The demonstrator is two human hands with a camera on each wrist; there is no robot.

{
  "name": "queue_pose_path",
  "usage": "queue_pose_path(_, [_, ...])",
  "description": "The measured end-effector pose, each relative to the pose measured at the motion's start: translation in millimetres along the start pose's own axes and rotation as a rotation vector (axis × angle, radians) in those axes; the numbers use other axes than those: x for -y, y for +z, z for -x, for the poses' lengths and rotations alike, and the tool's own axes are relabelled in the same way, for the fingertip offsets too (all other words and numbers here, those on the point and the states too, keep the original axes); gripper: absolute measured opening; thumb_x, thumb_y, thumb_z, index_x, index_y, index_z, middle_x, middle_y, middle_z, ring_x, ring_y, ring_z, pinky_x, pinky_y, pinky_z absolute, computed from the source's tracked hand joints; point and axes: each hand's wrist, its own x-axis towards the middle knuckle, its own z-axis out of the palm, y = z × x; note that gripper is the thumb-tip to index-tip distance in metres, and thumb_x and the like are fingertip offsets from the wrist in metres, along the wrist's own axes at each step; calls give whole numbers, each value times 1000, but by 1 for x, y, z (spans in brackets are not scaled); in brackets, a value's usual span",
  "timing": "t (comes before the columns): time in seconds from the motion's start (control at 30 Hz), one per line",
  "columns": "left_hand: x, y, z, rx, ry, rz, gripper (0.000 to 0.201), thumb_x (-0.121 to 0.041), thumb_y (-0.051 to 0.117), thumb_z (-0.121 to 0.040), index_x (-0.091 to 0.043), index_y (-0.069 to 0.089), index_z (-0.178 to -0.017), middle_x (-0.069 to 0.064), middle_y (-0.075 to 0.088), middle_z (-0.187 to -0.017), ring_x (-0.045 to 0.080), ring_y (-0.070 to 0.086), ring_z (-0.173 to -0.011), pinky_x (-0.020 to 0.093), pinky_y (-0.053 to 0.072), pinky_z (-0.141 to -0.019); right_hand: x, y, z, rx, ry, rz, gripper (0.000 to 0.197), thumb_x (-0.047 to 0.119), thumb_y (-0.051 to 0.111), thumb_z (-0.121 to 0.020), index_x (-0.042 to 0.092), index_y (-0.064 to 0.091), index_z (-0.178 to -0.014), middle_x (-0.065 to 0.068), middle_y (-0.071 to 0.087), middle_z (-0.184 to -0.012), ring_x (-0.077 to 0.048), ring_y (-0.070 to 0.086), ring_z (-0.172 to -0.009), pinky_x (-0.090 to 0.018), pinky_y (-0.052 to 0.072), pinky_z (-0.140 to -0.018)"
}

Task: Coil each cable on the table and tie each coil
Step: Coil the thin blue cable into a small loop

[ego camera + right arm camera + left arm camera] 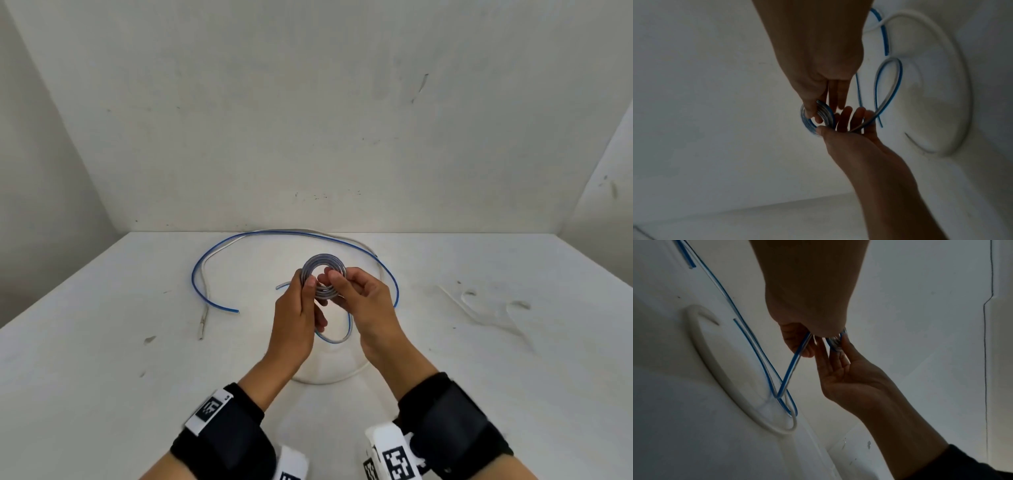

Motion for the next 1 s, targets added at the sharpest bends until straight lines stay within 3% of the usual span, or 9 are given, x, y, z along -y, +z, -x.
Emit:
queue_pose_path(0.13, [-5, -5, -6, 35, 32, 10, 22, -24, 34, -102, -16, 53, -92, 3, 47, -57, 8, 40, -43, 22, 35, -42, 5, -7, -2, 79, 30, 112, 11, 20, 61, -93, 12, 68, -94, 2, 77, -91, -5, 70, -83, -17, 50, -63])
queue_pose_path(0.27, [-9, -16, -15, 176, -3, -18, 21, -24, 36, -101, -20, 52, -88, 0, 41, -59, 13, 34, -51, 23, 30, -44, 19, -18, -5, 161, 51, 177, 11, 12, 66, -88, 4, 69, -96, -6, 75, -89, -13, 71, -78, -22, 57, -63])
queue_pose_path(0.4, [-13, -31, -21, 408, 22, -180, 24, -31, 37, -101, -15, 55, -100, -5, 42, -59, 10, 36, -52, 22, 33, -47, 42, -32, -13, 249, 61, 357, 12, 7, 72, -83, 1, 69, -93, -22, 72, -90, -20, 69, -75, -30, 60, -68])
queue_pose_path(0.47, [-16, -34, -22, 451, 25, -185, 28, -32, 36, -101, -12, 55, -100, -3, 43, -60, 11, 37, -53, 21, 34, -48, 51, -34, -14, 321, 71, 419, 10, 5, 73, -82, 0, 70, -91, -23, 72, -92, -22, 71, -77, -33, 61, -70])
queue_pose_path(0.67, [-19, -24, -15, 194, 31, 134, 43, -27, 27, -103, 9, 45, -90, 14, 43, -66, 16, 41, -52, 25, 37, -48, 43, -24, -7, 169, 26, 132, 8, 2, 70, -82, -3, 68, -89, -15, 74, -82, -21, 72, -71, -27, 59, -64])
queue_pose_path(0.73, [-16, -15, -8, 134, 30, 187, 39, -27, 27, -103, 3, 50, -91, 14, 46, -68, 15, 46, -53, 26, 41, -48, 36, -18, -4, 100, -7, 33, 8, 1, 68, -83, -4, 67, -90, -14, 74, -81, -20, 72, -70, -26, 59, -63])
queue_pose_path(0.83, [-14, -5, 2, 90, 16, 194, 27, -31, 30, -102, -15, 50, -92, -5, 56, -68, 12, 51, -53, 27, 46, -50, 24, -6, 6, 38, -27, -79, 7, -1, 66, -84, -4, 64, -90, -16, 73, -81, -23, 73, -70, -27, 59, -64])
queue_pose_path(0.9, [-13, -3, 2, 70, 17, 168, 21, -28, 33, -101, -15, 46, -92, -12, 59, -70, 11, 55, -58, 25, 49, -54, 13, 1, 14, -12, -20, -165, 2, -1, 65, -86, -2, 63, -88, -17, 72, -83, -22, 73, -71, -26, 59, -63])
queue_pose_path(1.0, [-11, -6, 0, 22, 55, 97, 24, -24, 35, -101, -9, 54, -97, -7, 64, -85, 7, 62, -80, 17, 49, -73, -2, 7, 23, -23, -20, -240, 9, 3, 64, -88, -4, 62, -93, -21, 73, -94, -27, 73, -83, -28, 59, -71])
